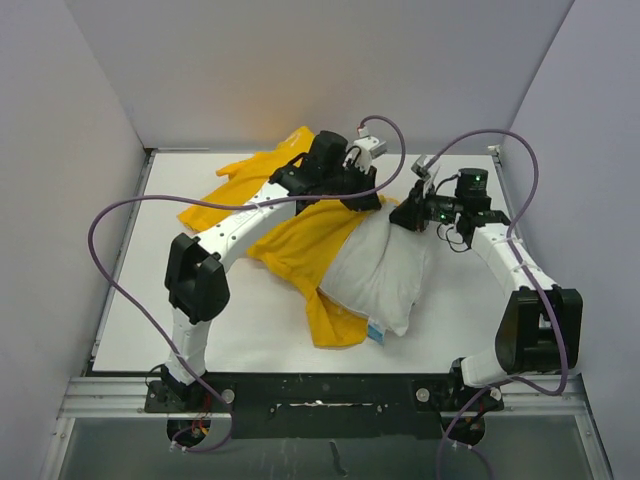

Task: Put the pillow into the pillowcase
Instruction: Stuff the pillow into the pillowcase.

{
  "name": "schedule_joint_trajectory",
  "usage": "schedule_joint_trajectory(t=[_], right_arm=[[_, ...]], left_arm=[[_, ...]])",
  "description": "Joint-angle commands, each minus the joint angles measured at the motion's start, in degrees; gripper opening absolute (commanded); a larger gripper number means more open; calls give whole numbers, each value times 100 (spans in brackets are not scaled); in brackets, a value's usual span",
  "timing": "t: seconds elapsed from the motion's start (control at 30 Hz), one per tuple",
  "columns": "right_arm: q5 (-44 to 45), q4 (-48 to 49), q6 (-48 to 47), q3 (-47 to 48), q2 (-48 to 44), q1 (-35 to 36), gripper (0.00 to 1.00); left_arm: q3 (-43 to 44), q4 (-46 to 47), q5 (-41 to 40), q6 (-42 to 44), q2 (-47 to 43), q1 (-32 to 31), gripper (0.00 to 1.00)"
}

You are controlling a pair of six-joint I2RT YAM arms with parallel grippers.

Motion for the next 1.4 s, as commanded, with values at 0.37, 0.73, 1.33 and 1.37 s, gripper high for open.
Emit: schedule_joint_trajectory(t=[0.37, 0.73, 1.33, 1.37], right_arm=[[-222, 1432, 338, -894, 313, 724, 10], [-2758, -2411, -3422, 268, -584, -650, 74], [66, -107, 175, -206, -381, -2273, 79], [60, -105, 176, -215, -367, -2315, 79]], left_arm=[[-2898, 4592, 2369, -2491, -1288, 367, 0], [-3780, 2360, 325, -520, -3124, 287, 64], [-204, -1163, -4245, 2111, -545, -2966, 98], [251, -1439, -4358, 2242, -147, -2971, 98]])
